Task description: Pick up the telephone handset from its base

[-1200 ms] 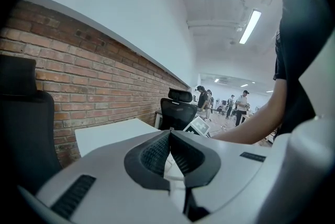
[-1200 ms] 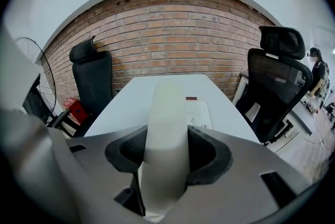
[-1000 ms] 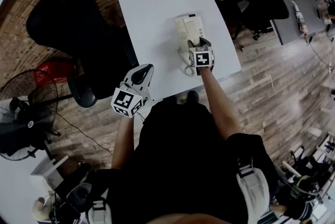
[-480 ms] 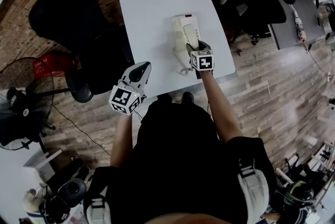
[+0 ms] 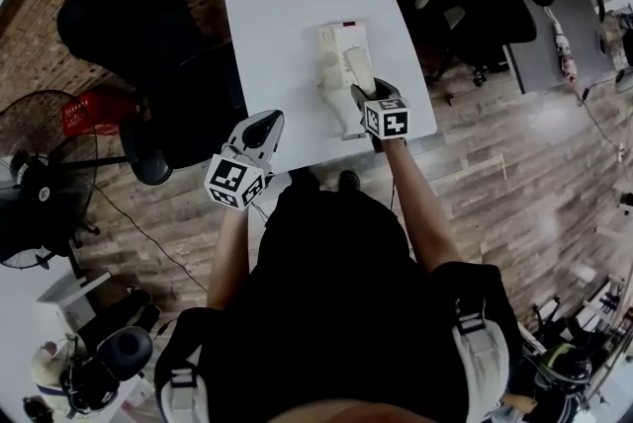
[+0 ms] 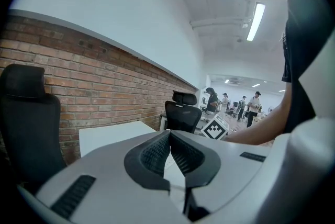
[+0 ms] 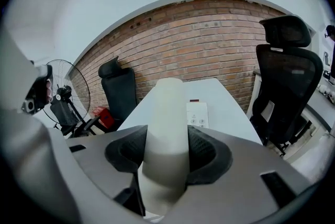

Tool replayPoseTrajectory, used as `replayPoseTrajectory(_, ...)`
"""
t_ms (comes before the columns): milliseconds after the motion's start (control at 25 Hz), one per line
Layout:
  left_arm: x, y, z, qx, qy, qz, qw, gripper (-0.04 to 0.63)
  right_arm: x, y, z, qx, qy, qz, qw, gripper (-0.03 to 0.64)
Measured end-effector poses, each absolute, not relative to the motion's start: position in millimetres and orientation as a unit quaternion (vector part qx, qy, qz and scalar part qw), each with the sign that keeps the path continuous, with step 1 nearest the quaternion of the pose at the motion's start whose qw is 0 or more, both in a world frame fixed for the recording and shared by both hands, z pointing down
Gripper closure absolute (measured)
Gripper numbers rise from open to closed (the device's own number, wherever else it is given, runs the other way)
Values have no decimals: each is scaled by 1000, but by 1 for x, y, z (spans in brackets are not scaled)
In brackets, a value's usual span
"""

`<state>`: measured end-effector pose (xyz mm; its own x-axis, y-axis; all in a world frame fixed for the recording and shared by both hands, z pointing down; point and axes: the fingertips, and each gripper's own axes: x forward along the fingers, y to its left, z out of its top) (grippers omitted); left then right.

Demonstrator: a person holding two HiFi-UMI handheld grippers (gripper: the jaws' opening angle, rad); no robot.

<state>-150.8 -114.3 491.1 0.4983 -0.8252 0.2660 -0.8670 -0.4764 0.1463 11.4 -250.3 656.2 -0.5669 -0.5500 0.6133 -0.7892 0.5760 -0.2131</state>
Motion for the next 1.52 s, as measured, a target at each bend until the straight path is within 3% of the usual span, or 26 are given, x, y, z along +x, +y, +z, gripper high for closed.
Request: replayPoseTrajectory(1520,-79,-89,486,842,-519,78,122,577,72,-164,546,241,-940,205,131,411)
